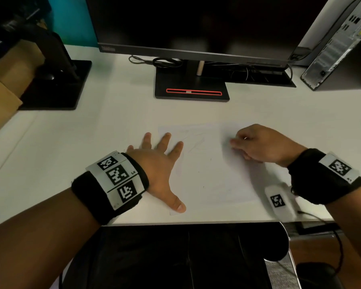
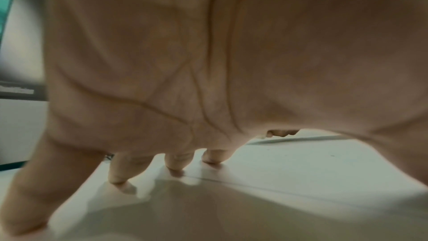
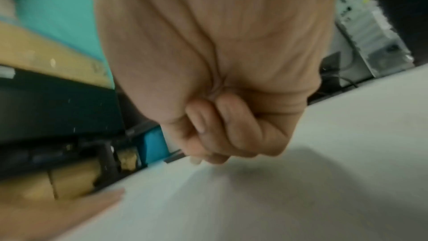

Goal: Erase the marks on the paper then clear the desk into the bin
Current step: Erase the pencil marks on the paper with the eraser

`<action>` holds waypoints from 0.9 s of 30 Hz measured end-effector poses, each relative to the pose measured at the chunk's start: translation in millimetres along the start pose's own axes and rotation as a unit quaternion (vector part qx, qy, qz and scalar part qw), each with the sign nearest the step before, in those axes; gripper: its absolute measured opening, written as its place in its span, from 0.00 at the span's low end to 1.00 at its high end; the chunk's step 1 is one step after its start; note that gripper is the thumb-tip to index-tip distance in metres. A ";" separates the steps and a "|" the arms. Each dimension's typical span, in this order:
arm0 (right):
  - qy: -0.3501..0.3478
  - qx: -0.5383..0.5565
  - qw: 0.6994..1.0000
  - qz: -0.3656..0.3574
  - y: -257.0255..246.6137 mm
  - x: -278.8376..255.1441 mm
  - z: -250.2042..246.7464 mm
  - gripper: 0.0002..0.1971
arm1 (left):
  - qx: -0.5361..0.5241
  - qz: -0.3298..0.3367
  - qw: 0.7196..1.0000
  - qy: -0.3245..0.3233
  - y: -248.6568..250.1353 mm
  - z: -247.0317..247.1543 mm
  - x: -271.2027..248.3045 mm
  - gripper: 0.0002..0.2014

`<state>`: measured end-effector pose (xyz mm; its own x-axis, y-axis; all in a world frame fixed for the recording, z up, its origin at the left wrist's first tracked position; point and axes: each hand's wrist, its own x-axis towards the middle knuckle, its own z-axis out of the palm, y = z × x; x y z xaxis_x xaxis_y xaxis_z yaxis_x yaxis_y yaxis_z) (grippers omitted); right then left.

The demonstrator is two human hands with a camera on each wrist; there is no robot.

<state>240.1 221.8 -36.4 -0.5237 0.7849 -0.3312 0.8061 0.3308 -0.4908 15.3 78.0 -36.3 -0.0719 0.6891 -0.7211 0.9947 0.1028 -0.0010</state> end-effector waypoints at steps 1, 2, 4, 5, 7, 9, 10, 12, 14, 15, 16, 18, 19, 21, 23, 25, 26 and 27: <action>0.010 0.091 0.996 0.012 -5.5 -8.7 4.9 0.20 | 0.002 0.000 1.000 0.000 -0.4 -0.1 0.6 0.75; -0.002 0.194 0.981 0.016 -14.6 -20.9 13.2 0.18 | 0.004 0.000 1.000 0.000 -0.6 0.2 1.7 0.75; -0.088 0.418 0.903 0.034 -35.1 -47.0 36.7 0.11 | 0.008 0.001 1.000 0.002 -0.9 1.3 3.9 0.76; -0.141 0.500 0.853 0.046 -44.4 -58.3 50.8 0.09 | 0.011 0.001 1.000 0.003 -1.4 2.2 4.3 0.76; -0.212 0.562 0.797 0.070 -54.5 -72.6 77.9 0.10 | 0.019 0.003 1.000 0.003 -2.0 3.6 4.2 0.77; -0.233 0.594 0.763 0.099 -49.2 -71.9 86.6 0.16 | 0.026 0.003 1.000 0.003 -2.0 3.8 3.8 0.78; -0.224 0.623 0.740 0.119 -40.0 -66.2 83.3 0.21 | 0.026 0.003 1.000 0.002 -2.1 3.4 3.5 0.78; -0.124 0.715 0.675 0.135 -17.2 -51.0 65.9 0.20 | 0.019 0.002 1.000 -0.003 -2.4 2.3 2.8 0.78; 0.045 0.782 0.612 0.109 3.3 -40.4 46.1 0.08 | 0.016 0.004 1.000 -0.005 -1.9 2.0 2.4 0.78; 0.105 0.791 0.596 0.089 6.8 -40.8 39.9 0.09 | 0.015 0.004 1.000 -0.005 -1.8 2.3 2.1 0.78; 0.126 0.799 0.585 0.067 4.6 -44.7 39.1 0.11 | 0.016 0.004 1.000 -0.005 -1.6 2.2 1.9 0.78; 0.073 0.806 0.586 0.038 -12.9 -56.1 54.0 0.13 | 0.017 0.005 1.000 -0.004 -2.0 2.1 2.4 0.78; 0.015 0.797 0.603 0.030 -25.4 -62.0 66.6 0.12 | 0.016 0.005 1.000 -0.004 -2.2 2.5 2.6 0.78; -0.119 0.731 0.671 0.046 -44.4 -69.8 91.1 0.08 | 0.015 0.007 1.000 -0.002 -2.2 4.0 3.6 0.78; -0.219 0.689 0.687 0.078 -47.6 -66.7 101.8 0.13 | 0.017 0.007 1.000 0.001 -2.7 4.8 3.8 0.79; -0.200 0.728 0.649 0.096 -38.2 -53.2 90.4 0.17 | 0.015 0.007 1.000 -0.004 -2.5 4.3 2.7 0.78; -0.145 0.759 0.626 0.103 -29.3 -44.3 80.6 0.18 | 0.013 0.007 1.000 -0.006 -2.3 3.6 2.0 0.78; -0.067 0.789 0.601 0.111 -18.2 -35.6 70.0 0.18 | 0.012 0.008 1.000 -0.007 -2.6 2.8 1.3 0.78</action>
<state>224.7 151.2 -72.1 -0.5547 0.6339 -0.5390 -0.3482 -0.7652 -0.5416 12.8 76.6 -39.2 -0.0558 0.6800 -0.7311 0.9972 0.0746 -0.0067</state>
